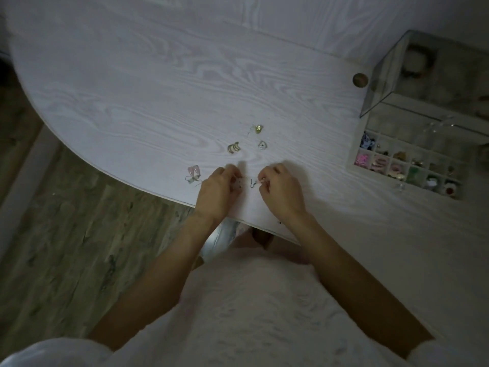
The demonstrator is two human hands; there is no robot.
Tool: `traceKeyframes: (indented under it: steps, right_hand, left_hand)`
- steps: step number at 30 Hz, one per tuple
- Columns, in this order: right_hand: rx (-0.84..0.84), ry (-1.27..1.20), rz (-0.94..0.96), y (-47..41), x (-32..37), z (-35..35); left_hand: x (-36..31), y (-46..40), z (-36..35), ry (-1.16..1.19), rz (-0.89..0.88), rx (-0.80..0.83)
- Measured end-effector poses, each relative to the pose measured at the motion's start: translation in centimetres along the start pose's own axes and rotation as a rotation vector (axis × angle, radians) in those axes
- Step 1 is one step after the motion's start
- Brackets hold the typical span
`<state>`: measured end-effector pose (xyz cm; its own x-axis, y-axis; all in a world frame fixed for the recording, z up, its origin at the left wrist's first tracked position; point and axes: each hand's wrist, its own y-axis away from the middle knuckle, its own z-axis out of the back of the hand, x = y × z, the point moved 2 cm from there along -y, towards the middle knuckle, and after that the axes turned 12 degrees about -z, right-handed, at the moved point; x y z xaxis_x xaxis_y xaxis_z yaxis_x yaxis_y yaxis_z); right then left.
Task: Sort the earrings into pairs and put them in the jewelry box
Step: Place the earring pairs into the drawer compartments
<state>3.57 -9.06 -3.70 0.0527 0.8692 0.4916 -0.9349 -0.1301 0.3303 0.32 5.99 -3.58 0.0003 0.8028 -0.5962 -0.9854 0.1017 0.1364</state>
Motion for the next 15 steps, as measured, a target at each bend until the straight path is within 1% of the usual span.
traceKeyframes:
  steps: [4,9,15]
  right_hand:
    - [-0.008,-0.063,-0.029,0.1,-1.2,0.6]
    - [0.007,-0.021,-0.009,0.6,-2.1,1.5]
    - [-0.064,-0.098,0.008,0.2,-3.1,2.5]
  left_hand:
    - [-0.6,-0.2,-0.8,-0.027,-0.05,0.014]
    - [-2.1,-0.5,-1.9,-0.061,-0.075,-0.005]
    - [-2.6,-1.6,-2.6,-0.129,-0.119,-0.026]
